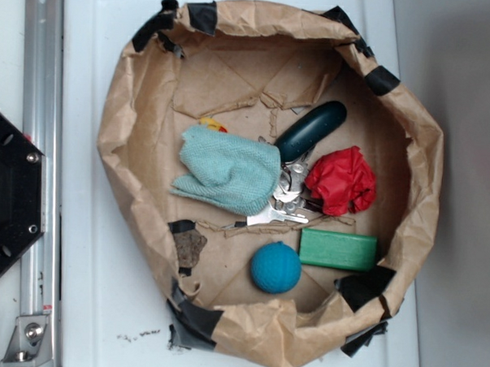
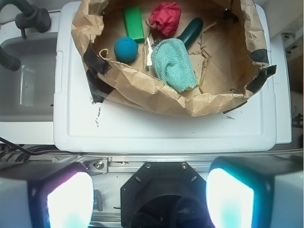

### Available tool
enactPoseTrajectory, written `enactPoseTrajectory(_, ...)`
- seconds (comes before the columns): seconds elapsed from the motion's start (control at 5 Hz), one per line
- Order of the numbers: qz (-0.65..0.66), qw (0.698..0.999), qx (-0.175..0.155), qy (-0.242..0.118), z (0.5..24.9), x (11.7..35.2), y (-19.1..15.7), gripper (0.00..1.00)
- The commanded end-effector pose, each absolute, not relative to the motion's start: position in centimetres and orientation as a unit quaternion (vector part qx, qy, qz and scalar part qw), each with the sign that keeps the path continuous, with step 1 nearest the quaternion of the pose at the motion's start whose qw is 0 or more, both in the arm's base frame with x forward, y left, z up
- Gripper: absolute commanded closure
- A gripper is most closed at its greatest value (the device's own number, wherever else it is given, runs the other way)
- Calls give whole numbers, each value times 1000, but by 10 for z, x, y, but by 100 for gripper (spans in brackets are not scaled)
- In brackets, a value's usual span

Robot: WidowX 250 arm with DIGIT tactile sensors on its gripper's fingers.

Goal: Grab the blue cloth.

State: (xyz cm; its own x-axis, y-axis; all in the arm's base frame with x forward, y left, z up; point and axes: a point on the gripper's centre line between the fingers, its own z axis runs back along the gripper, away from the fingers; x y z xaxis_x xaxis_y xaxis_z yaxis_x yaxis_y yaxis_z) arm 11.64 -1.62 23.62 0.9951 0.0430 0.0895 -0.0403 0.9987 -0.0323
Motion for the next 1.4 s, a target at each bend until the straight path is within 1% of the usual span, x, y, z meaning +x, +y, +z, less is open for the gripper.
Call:
enactPoseTrajectory(0.0, 21, 999, -15, -45, 236, 116, -16, 0)
enactPoseTrajectory(0.2, 51, 997, 34, -56, 196, 166, 8, 0)
enactPoseTrajectory(0.4, 61, 995, 59, -48, 146, 215, 21, 0)
enactPoseTrajectory(0.6, 47, 997, 51, -25, 93, 263, 35, 0)
enactPoseTrajectory(0.8, 11, 1000, 20, -6, 48, 301, 25, 0)
enactPoseTrajectory(1.0, -35, 999, -10, 19, 15, 288, -1, 0)
enactPoseTrajectory(1.2, -54, 998, -25, 21, 13, 272, -14, 100)
